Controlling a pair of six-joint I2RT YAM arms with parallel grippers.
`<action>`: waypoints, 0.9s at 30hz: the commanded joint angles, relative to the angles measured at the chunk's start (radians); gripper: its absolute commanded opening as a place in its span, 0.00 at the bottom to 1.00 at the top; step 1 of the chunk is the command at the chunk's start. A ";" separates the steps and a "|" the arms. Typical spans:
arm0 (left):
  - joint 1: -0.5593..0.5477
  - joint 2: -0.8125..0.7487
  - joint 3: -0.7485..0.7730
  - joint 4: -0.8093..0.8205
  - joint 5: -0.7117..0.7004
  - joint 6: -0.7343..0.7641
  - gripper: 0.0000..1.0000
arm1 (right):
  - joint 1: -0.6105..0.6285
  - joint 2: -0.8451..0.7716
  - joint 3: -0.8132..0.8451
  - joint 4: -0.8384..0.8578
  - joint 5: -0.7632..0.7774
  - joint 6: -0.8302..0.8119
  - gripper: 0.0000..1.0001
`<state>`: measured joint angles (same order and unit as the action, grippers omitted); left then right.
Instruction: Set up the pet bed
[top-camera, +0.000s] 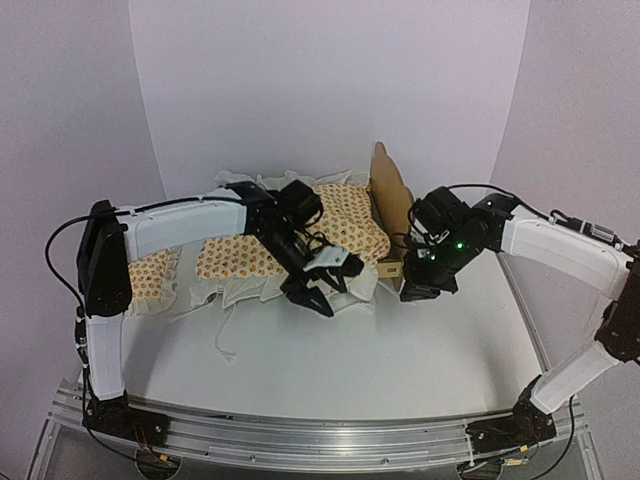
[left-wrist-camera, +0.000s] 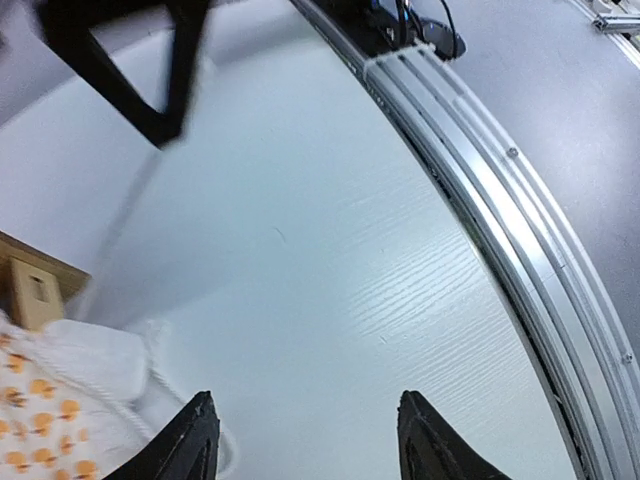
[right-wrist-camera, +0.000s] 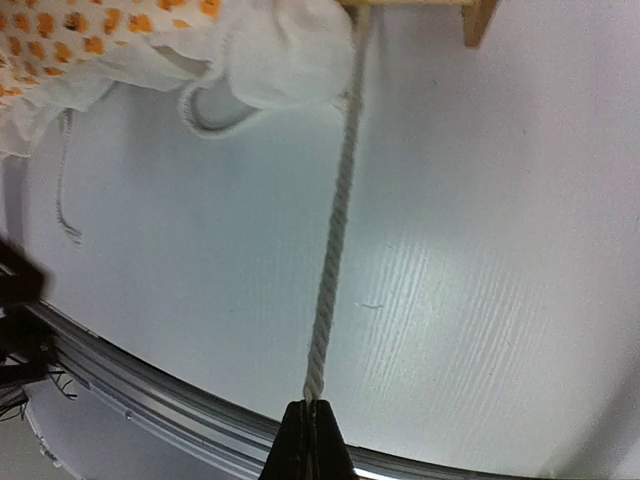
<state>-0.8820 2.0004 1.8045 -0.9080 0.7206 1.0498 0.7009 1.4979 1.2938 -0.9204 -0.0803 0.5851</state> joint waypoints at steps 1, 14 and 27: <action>-0.025 0.108 -0.135 0.233 -0.206 -0.044 0.63 | 0.007 -0.014 0.141 -0.005 -0.087 -0.072 0.00; -0.024 0.220 -0.084 0.446 -0.359 -0.207 0.65 | 0.007 0.041 0.270 -0.005 -0.144 -0.083 0.00; -0.020 0.347 -0.006 0.384 -0.468 -0.249 0.56 | 0.007 0.052 0.400 -0.129 -0.077 -0.093 0.00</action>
<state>-0.9039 2.3021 1.7601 -0.4824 0.3003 0.8159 0.7010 1.5521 1.6182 -1.0173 -0.1299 0.5060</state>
